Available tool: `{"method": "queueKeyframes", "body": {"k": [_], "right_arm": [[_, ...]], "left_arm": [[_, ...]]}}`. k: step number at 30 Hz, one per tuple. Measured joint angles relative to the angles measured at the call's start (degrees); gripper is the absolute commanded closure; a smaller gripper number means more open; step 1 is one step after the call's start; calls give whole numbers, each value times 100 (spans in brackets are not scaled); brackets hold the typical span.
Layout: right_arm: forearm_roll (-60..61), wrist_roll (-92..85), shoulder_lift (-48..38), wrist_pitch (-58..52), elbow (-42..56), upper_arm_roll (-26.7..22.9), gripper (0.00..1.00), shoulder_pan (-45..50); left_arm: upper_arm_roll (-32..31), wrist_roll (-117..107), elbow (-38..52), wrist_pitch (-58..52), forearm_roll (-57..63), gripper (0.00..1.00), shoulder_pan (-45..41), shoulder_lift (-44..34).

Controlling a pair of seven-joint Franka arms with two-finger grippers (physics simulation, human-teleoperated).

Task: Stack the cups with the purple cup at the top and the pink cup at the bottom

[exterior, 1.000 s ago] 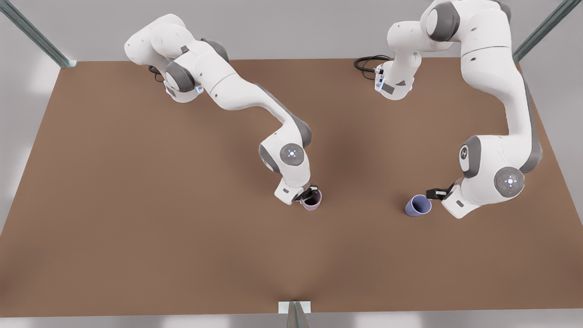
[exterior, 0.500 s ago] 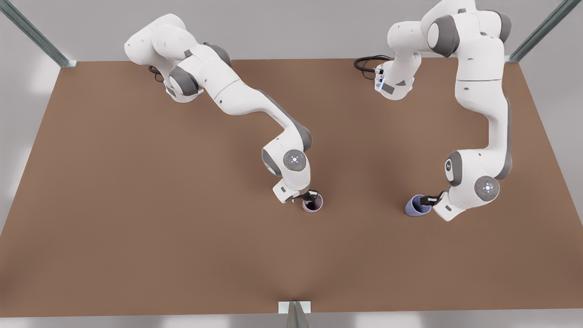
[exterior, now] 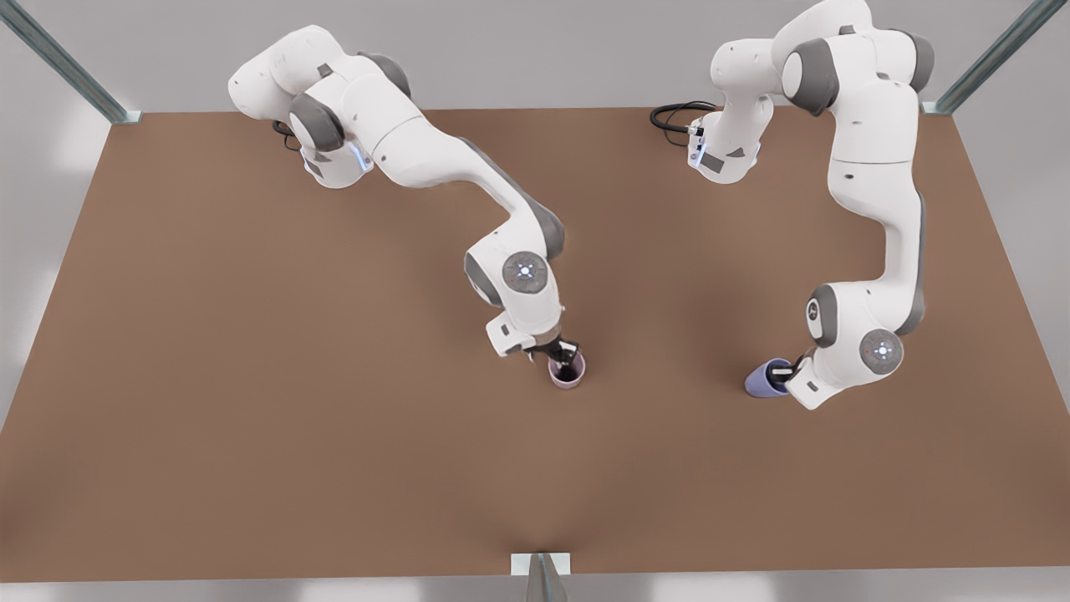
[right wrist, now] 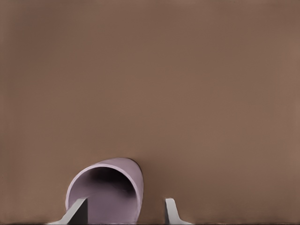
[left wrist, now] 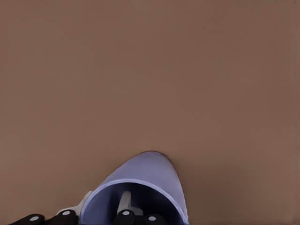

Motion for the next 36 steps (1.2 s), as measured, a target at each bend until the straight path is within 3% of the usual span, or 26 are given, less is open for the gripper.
{"method": "queueKeyframes", "body": {"k": [2,5,10,14,17,20,26,36], "right_arm": [[-11,-104,-1130,-127,-967,-3,0,-494],[-30,-562,-2780,-618,-2074,-5,0,-1895],[-216,-1849,-3812,-1789,-2190,-85,0,-3818],[-414,-2855,-3721,-2364,-2048,-140,0,-4017],[-536,-3509,-3640,-2541,-1991,363,0,-4453],[-622,-4058,-3647,-2652,-1970,519,0,-4415],[-598,-4930,-3349,-2737,-1395,492,0,-4581],[-623,-5859,-3291,-2663,-1230,500,0,-4521]], "left_arm": [[-12,6,2,2,-16,66,-2,2],[-18,11,5,-1,-25,76,-8,-5],[-77,-15,126,-119,-32,79,-49,-159],[-685,-202,478,-598,-64,79,-77,-577],[-1667,-588,947,-1010,-78,79,-86,-604],[-2290,-1135,1282,-1234,-131,79,-334,-500],[-2394,-2381,2452,-1434,-149,79,-1273,310],[-2374,-3819,2539,-1367,103,79,-1365,663]]}}
